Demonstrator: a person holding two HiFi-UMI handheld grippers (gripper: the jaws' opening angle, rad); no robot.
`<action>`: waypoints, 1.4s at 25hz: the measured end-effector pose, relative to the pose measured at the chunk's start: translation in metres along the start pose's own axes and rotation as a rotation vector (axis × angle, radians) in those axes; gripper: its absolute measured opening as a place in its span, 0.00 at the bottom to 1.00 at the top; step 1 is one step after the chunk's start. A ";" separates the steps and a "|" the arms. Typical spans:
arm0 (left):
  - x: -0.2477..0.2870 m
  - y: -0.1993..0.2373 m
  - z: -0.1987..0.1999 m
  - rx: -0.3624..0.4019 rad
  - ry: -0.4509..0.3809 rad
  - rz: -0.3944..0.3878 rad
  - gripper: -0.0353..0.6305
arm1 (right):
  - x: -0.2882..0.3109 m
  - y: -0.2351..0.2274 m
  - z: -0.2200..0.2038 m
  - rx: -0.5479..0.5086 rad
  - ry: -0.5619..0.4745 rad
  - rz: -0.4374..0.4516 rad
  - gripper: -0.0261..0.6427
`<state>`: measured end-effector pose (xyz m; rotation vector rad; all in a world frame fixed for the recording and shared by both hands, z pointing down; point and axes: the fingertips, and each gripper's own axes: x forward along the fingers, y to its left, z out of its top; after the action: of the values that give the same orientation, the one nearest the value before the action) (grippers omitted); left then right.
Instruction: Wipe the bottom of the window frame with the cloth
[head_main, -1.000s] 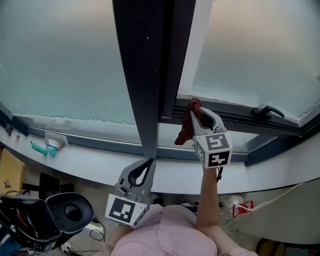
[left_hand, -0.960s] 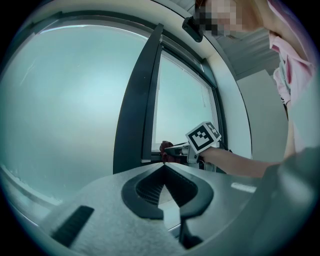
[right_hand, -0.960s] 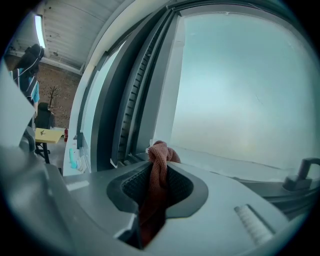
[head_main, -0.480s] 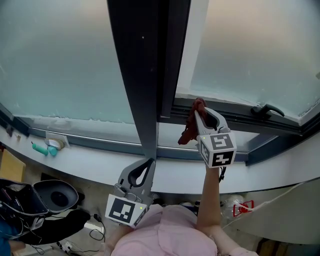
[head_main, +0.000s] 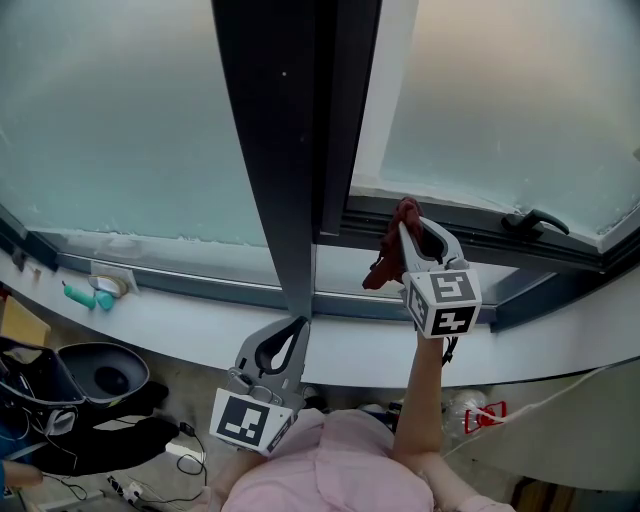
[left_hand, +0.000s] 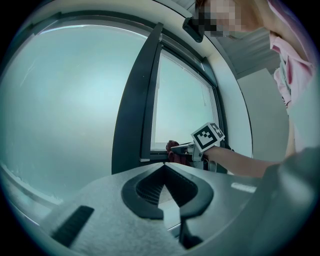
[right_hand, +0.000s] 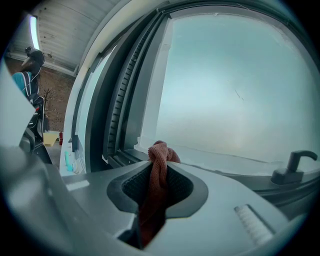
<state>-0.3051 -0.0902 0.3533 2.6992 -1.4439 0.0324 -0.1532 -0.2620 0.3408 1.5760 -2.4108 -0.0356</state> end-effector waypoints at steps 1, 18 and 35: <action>0.000 -0.001 0.000 0.000 -0.001 0.000 0.05 | -0.001 -0.001 0.000 0.002 0.000 -0.004 0.15; 0.009 -0.005 0.000 -0.006 0.006 0.004 0.05 | -0.017 -0.035 -0.009 0.054 -0.003 -0.058 0.15; 0.023 -0.018 -0.009 -0.029 0.024 0.009 0.05 | -0.028 -0.056 -0.015 0.062 -0.025 -0.057 0.15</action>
<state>-0.2775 -0.0986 0.3624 2.6599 -1.4388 0.0444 -0.0890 -0.2578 0.3401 1.6809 -2.4077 0.0088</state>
